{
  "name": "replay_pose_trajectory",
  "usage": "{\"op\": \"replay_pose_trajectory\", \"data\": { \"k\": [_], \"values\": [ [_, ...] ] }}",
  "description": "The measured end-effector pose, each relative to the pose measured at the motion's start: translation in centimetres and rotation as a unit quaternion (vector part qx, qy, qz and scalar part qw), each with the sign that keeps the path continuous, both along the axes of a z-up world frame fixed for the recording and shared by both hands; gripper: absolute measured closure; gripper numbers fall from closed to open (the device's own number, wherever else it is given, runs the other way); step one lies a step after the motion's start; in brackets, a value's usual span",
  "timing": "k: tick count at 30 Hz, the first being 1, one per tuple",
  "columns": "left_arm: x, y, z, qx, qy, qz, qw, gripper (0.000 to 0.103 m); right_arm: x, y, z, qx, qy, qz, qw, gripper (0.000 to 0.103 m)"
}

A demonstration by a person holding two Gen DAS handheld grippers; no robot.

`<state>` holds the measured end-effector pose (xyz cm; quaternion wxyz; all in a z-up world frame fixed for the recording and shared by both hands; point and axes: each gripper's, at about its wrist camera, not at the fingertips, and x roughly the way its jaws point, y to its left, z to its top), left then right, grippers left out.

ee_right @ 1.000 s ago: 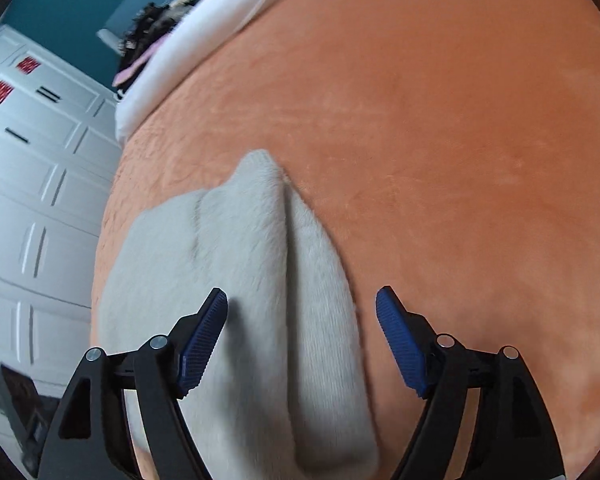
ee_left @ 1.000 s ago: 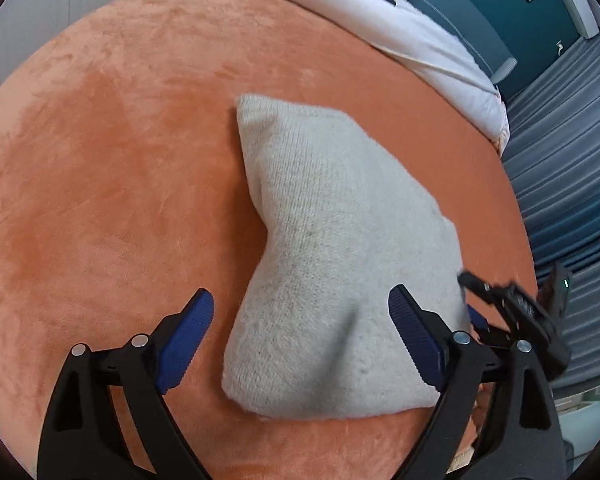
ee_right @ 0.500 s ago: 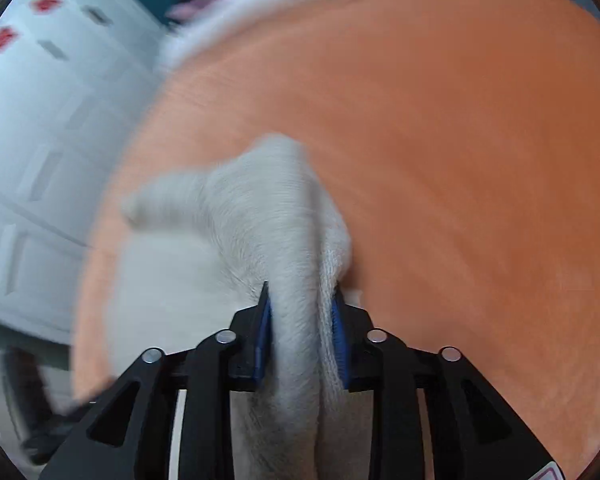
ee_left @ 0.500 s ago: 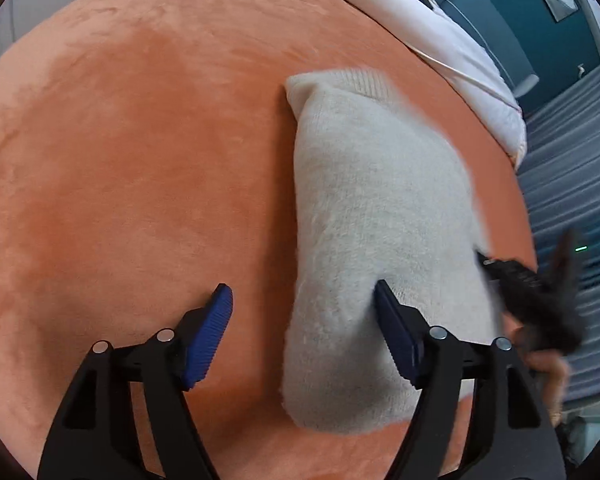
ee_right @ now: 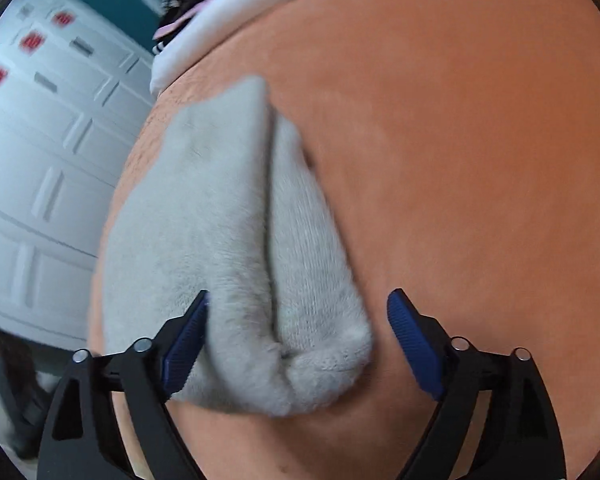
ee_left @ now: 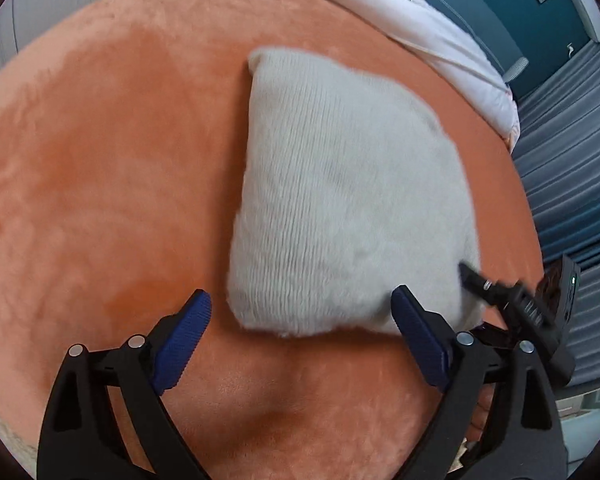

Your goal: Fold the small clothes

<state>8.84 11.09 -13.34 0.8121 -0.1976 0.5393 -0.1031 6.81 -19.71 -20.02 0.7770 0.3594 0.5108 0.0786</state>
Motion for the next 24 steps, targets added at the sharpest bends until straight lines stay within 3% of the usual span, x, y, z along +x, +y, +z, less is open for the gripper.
{"op": "replay_pose_trajectory", "data": {
  "k": [1, 2, 4, 6, 7, 9, 11, 12, 13, 14, 16, 18, 20, 22, 24],
  "values": [
    [0.4, -0.1, -1.2, 0.003, 0.005, -0.005, 1.0000, 0.027, 0.5, 0.1, -0.2, 0.032, -0.002, -0.001, 0.999, 0.029],
    [0.9, -0.2, -2.0, -0.001, 0.014, -0.011, 0.9998, 0.039, 1.1, 0.4, 0.1, 0.058, -0.001, 0.004, 0.998, 0.054],
    [1.8, 0.1, -1.4, -0.018, 0.020, -0.011, 0.9996, 0.049, 1.4, 1.3, 2.7, 0.035, -0.021, 0.014, 0.999, 0.067],
    [2.1, 0.1, 0.6, -0.008, 0.010, -0.030, 0.9995, 0.053, 0.3, 2.4, 6.9, 0.018, -0.062, 0.039, 0.997, 0.070],
    [2.2, 0.3, 1.6, 0.001, 0.000, -0.040, 0.9992, 0.053, -0.7, 3.0, 8.5, 0.006, -0.076, 0.047, 0.996, 0.070],
    [1.9, 1.3, 2.6, 0.013, -0.011, -0.049, 0.9987, 0.053, -2.4, 4.0, 8.6, -0.015, -0.071, 0.051, 0.996, 0.070],
    [1.9, 2.0, 1.6, 0.041, 0.001, -0.047, 0.9981, 0.052, -2.6, 5.2, 4.9, -0.045, -0.027, 0.050, 0.997, 0.067],
    [2.0, 1.9, 0.4, 0.055, 0.016, -0.048, 0.9972, 0.050, -2.4, 5.3, 2.5, -0.056, 0.000, 0.047, 0.997, 0.060],
    [2.0, 1.8, -0.7, 0.057, 0.024, -0.046, 0.9970, 0.045, -2.3, 5.0, 0.9, -0.047, 0.002, 0.034, 0.998, 0.049],
    [1.7, 1.9, -0.9, 0.050, 0.017, -0.039, 0.9979, 0.042, -2.5, 4.3, 0.9, -0.033, -0.005, 0.020, 0.999, 0.046],
    [0.6, 2.0, 0.3, 0.056, -0.005, -0.021, 0.9982, 0.034, -2.9, 3.5, 3.1, -0.032, -0.011, 0.004, 0.999, 0.044],
    [-0.7, 1.6, 2.5, 0.087, -0.034, -0.008, 0.9955, 0.027, -4.2, 2.9, 6.2, -0.085, -0.032, 0.000, 0.996, 0.042],
    [-2.2, 0.8, 4.8, 0.109, -0.075, -0.004, 0.9912, 0.009, -6.2, 2.9, 10.0, -0.150, -0.079, -0.003, 0.985, 0.041],
    [-3.7, -0.5, 6.7, 0.134, -0.123, -0.001, 0.9834, 0.006, -7.8, 3.7, 12.4, -0.201, -0.104, -0.009, 0.974, 0.037],
    [-4.9, -2.4, 7.9, 0.159, -0.152, -0.010, 0.9755, 0.005, -9.5, 4.7, 13.0, -0.236, -0.111, -0.012, 0.965, 0.034]
  ]
}}
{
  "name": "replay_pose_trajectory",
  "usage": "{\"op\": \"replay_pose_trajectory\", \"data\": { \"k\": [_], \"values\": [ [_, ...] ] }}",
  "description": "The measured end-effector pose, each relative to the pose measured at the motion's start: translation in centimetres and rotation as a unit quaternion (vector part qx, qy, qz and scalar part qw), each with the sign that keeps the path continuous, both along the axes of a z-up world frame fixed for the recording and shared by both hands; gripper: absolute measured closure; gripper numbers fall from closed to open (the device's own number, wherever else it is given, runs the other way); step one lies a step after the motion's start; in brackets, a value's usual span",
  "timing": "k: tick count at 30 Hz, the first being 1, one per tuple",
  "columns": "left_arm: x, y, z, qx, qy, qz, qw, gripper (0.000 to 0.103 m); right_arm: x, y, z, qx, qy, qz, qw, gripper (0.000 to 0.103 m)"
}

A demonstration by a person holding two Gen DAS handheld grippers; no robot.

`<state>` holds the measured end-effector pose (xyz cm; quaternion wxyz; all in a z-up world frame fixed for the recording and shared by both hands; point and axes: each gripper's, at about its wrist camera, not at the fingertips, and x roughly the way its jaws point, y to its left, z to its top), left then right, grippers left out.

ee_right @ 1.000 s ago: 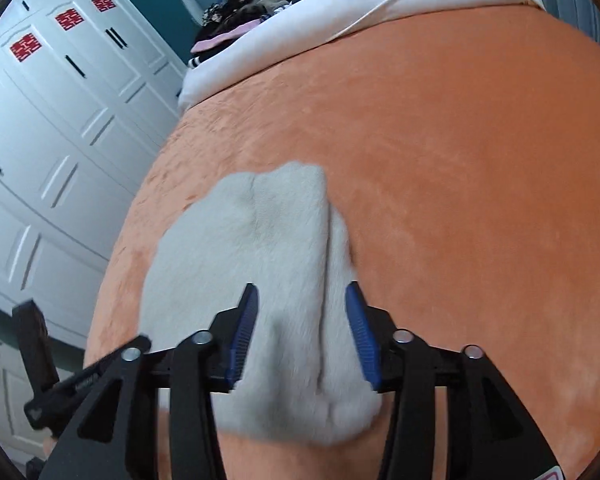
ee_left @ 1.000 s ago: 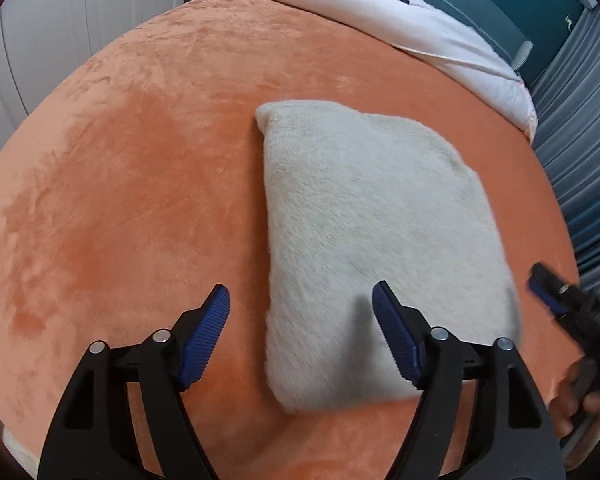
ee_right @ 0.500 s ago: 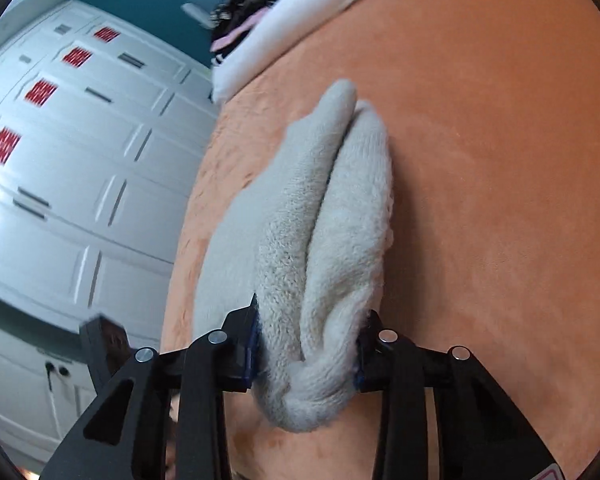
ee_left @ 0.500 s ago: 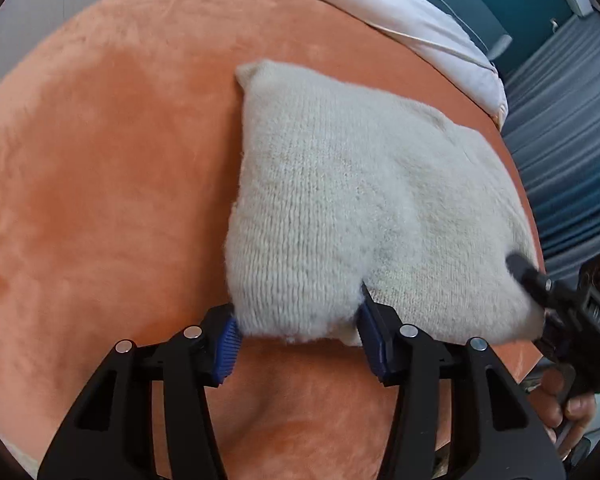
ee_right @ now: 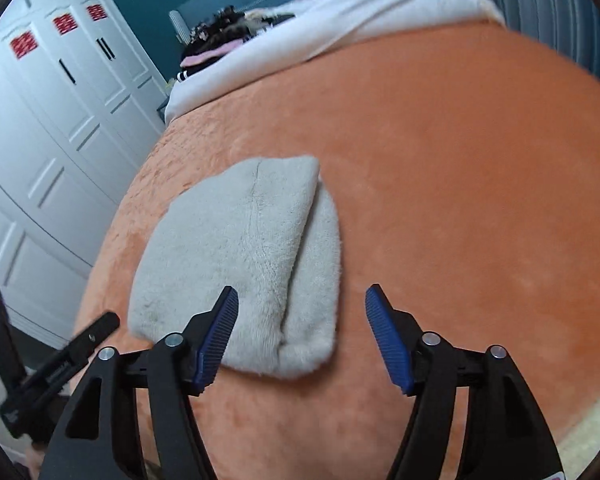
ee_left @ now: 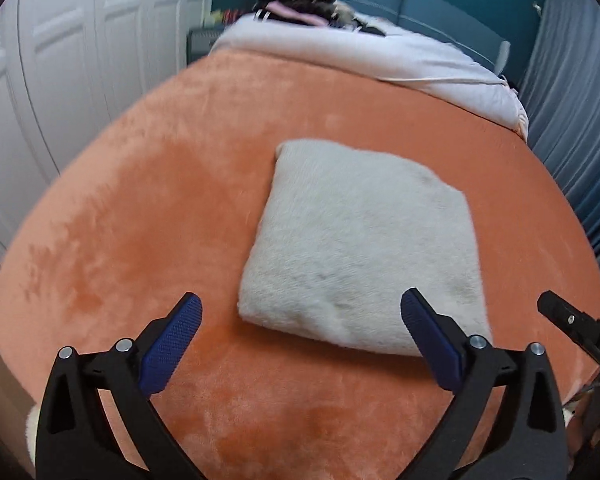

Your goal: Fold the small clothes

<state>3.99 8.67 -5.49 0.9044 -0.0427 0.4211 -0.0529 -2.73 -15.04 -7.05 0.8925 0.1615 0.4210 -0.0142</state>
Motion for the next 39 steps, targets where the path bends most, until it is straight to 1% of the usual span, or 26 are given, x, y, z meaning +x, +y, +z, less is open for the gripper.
{"op": "replay_pose_trajectory", "data": {
  "k": [2, 4, 5, 8, 13, 17, 21, 28, 32, 34, 39],
  "values": [
    [-0.6, -1.5, 0.3, 0.014, -0.013, -0.013, 0.9997, 0.005, -0.5, 0.9, 0.0, -0.047, 0.005, -0.005, 0.999, 0.034],
    [-1.1, -2.5, 0.1, 0.034, -0.010, -0.015, 0.9992, 0.005, -1.6, 0.6, -0.4, -0.073, 0.018, -0.013, 0.997, 0.034],
    [-1.4, -2.9, 0.1, 0.039, -0.008, -0.016, 0.9991, 0.005, -1.6, 0.6, -0.4, -0.071, 0.024, -0.019, 0.997, 0.034],
    [-2.6, -3.2, -0.1, 0.046, -0.004, -0.002, 0.9989, 0.005, -3.4, 0.1, -0.2, -0.058, 0.026, -0.038, 0.997, 0.034],
    [-3.2, -2.8, -0.7, 0.044, 0.018, 0.013, 0.9988, 0.006, -5.4, 0.8, -0.5, -0.079, 0.032, -0.043, 0.995, 0.034],
    [-3.8, -3.0, -0.5, 0.046, 0.019, 0.012, 0.9987, 0.006, -6.6, 1.5, -0.8, -0.087, 0.036, -0.037, 0.995, 0.033],
    [-4.3, -3.4, -0.2, 0.058, 0.014, 0.010, 0.9981, 0.006, -7.0, 2.0, -1.0, -0.088, 0.038, -0.027, 0.995, 0.033],
    [-4.9, -3.4, 0.3, 0.053, 0.012, 0.010, 0.9984, 0.007, -7.6, 2.5, -0.5, -0.094, 0.029, -0.026, 0.995, 0.032],
    [-5.0, -3.5, 0.4, 0.056, 0.013, 0.008, 0.9983, 0.006, -7.8, 2.2, -0.4, -0.091, 0.029, -0.026, 0.995, 0.032],
    [-4.9, -3.5, 0.3, 0.059, 0.020, 0.010, 0.9980, 0.006, -8.0, 2.2, -0.3, -0.089, 0.028, -0.024, 0.995, 0.032],
    [-5.3, -3.7, 0.5, 0.068, 0.013, 0.011, 0.9975, 0.007, -8.1, 2.1, 0.0, -0.092, 0.024, -0.025, 0.995, 0.032]
  ]
}}
